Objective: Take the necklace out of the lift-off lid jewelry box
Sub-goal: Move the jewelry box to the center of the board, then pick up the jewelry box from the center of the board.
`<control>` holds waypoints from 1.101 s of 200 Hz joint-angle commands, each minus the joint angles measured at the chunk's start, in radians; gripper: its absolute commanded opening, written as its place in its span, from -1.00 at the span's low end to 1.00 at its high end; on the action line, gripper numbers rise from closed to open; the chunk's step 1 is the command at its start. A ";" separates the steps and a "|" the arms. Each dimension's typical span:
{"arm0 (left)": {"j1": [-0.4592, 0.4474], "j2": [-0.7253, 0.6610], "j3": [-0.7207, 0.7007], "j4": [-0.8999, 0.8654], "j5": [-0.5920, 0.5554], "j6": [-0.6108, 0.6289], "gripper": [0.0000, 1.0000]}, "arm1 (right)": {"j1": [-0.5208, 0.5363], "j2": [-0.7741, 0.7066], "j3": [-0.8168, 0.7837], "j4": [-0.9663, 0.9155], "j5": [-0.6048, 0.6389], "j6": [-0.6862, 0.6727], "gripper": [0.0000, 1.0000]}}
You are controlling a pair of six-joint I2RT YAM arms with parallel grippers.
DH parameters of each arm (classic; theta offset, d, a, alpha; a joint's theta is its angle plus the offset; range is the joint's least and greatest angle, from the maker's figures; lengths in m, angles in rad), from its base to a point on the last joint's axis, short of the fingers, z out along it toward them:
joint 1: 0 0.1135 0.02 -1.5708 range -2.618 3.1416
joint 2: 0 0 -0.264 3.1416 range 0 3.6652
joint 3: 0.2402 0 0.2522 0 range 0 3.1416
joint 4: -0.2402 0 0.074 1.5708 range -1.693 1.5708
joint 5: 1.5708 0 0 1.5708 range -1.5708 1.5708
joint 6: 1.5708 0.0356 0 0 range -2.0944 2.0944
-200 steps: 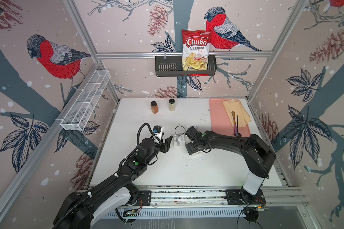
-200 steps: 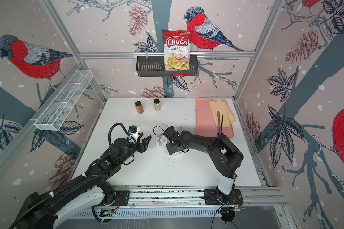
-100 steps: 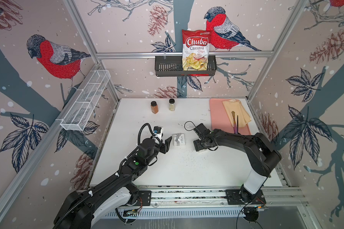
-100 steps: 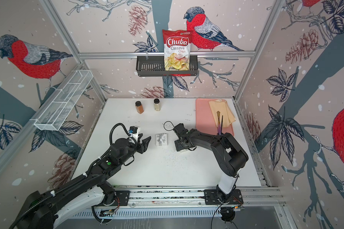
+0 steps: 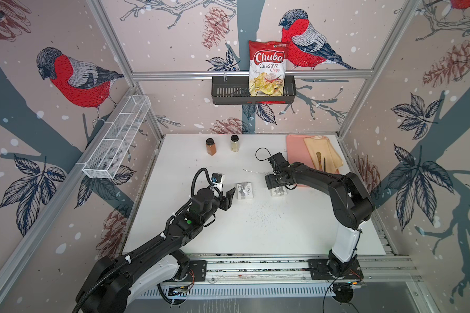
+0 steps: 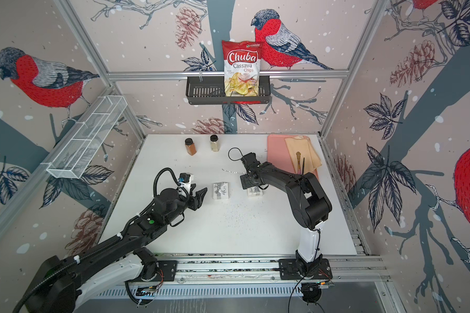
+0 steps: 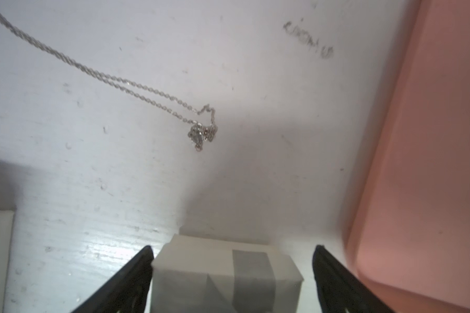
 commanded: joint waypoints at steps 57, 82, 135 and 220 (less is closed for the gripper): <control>0.084 0.001 0.062 -0.059 -0.044 -0.038 0.40 | 0.212 0.011 0.191 -0.034 0.021 0.138 0.85; 0.119 -0.036 0.047 -0.069 -0.041 -0.052 0.41 | 0.257 0.071 0.235 -0.032 0.004 0.159 0.86; 0.125 -0.068 0.004 -0.059 -0.080 -0.084 0.43 | 0.292 0.120 0.262 -0.026 -0.018 0.194 0.90; 0.127 -0.051 -0.002 -0.040 -0.080 -0.076 0.44 | 0.324 0.171 0.232 -0.019 -0.035 0.242 0.84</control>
